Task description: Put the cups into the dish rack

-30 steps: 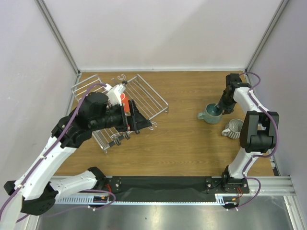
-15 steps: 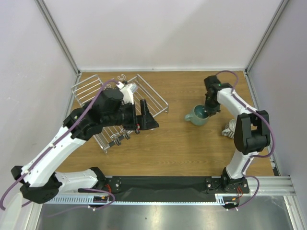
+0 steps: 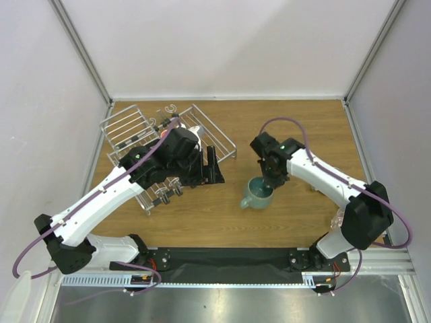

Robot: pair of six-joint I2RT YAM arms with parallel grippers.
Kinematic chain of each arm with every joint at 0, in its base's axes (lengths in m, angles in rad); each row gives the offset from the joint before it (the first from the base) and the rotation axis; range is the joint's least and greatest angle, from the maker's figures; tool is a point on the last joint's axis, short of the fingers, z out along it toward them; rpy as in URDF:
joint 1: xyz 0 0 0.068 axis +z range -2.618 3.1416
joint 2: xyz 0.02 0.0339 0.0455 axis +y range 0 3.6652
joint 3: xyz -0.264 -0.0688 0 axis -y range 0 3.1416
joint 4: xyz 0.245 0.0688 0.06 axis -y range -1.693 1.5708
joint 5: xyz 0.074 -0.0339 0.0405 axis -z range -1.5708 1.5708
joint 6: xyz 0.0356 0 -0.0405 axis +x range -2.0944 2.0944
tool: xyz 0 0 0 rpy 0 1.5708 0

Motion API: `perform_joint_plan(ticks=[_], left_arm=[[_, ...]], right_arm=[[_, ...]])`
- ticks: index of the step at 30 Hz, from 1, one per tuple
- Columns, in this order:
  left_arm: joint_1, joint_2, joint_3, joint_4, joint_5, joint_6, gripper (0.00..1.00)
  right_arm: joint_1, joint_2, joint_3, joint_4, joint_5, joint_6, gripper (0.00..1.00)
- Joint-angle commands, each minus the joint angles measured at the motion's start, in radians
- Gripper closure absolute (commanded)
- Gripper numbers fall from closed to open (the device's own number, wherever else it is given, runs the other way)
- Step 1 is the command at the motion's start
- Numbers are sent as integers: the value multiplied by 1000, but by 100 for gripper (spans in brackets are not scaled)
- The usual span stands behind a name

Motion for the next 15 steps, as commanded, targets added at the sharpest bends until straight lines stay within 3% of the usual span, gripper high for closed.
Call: perform_joint_plan(ticks=[1,15], left_arm=[[-6,2,-14,36,-2,-23,22],[-8,-12,-115,116,52,-52,29]], right_arm=[[51,-25,-24,4,42,82,100],[117,21,-94,60,59,111,95]])
